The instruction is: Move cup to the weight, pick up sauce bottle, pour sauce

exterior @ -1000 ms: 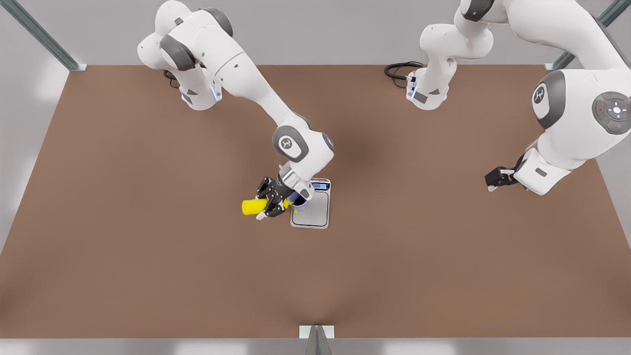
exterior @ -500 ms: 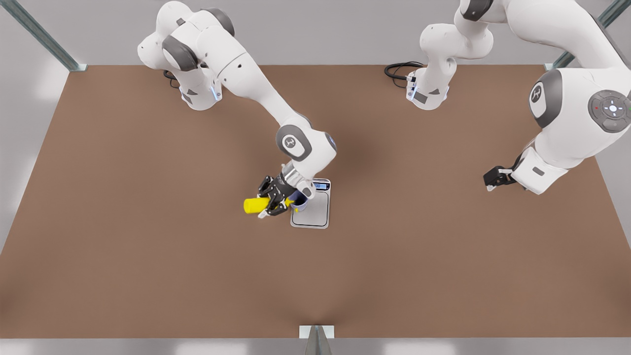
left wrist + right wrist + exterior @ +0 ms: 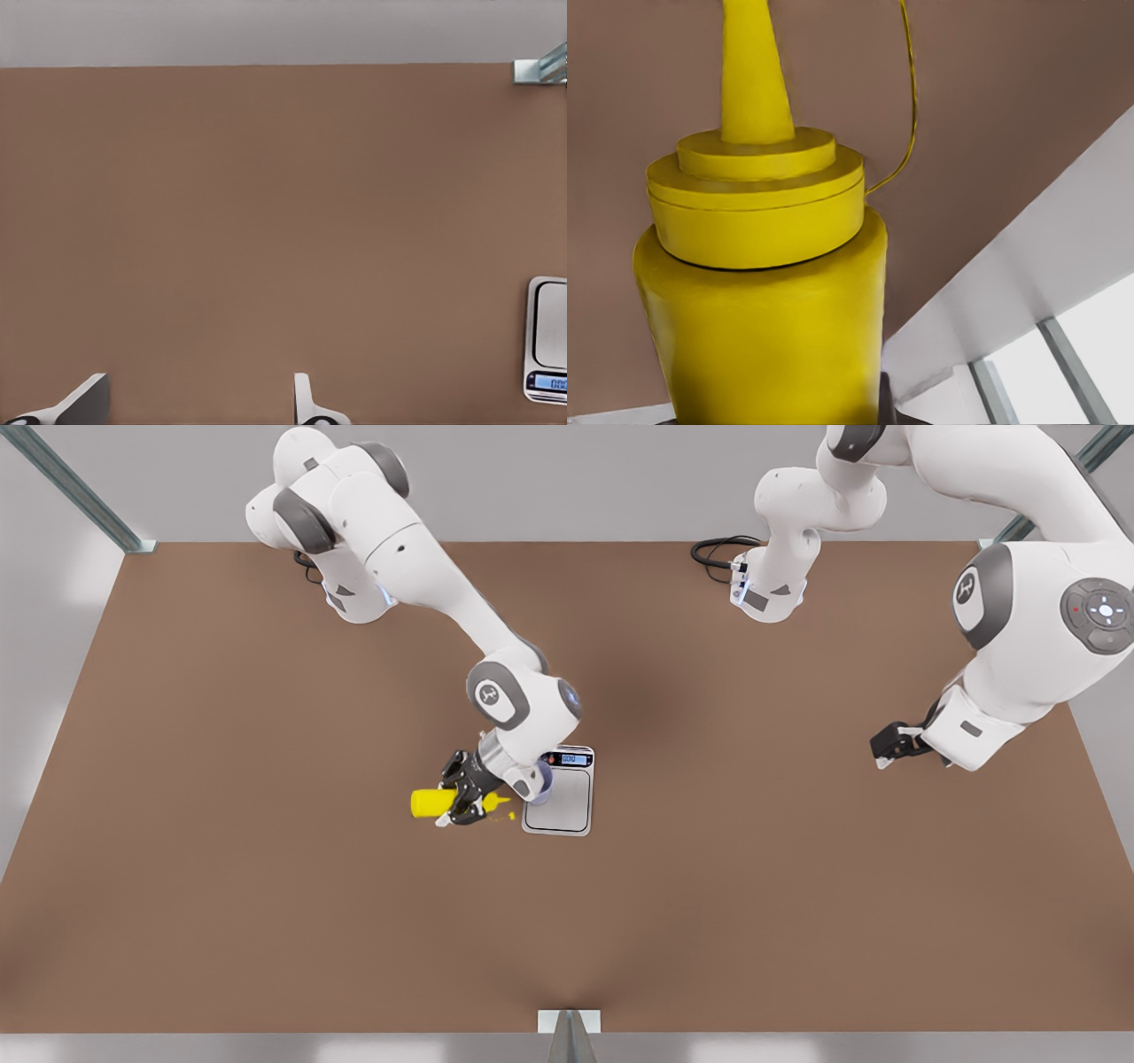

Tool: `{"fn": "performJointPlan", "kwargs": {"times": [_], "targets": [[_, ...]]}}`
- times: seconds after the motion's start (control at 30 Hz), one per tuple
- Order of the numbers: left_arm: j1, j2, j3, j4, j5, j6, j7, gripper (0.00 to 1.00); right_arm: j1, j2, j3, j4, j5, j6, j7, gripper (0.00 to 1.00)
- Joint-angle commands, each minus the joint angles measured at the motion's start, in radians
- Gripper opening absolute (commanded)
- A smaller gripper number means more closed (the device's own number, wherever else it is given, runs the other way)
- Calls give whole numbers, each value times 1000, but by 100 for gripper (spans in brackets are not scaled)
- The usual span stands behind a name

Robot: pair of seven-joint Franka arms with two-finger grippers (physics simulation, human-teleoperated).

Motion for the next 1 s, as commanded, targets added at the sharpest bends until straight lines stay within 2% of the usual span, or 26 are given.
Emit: {"fn": "performJointPlan", "kwargs": {"times": [0.0,0.23,0.33,0.47,0.53,0.73,0.9,0.97], "targets": [[0,0,0,0,1,0,0,100,0,0,0,7,26,0,2,55],[0,-8,2,20,44,-3,-1,100,-139,-4,-14,75,489,34,-41,55],[1,-6,2,20,45,-6,-3,100,-144,-12,-123,75,703,75,-233,55],[0,-6,2,20,47,-2,-6,100,-146,-14,-330,42,1070,155,-598,55],[-6,-43,-3,46,47,-34,-4,100,-207,-18,-330,10,1173,173,-713,55],[-11,9,-8,37,48,-34,-10,100,-416,-4,-326,-94,1523,126,-1137,55],[-11,21,-6,37,48,-34,-12,100,-523,38,-312,-151,1708,-46,-1242,55],[-11,21,-6,38,48,-34,-12,100,-543,69,-298,-155,1745,-50,-1267,55]]}}
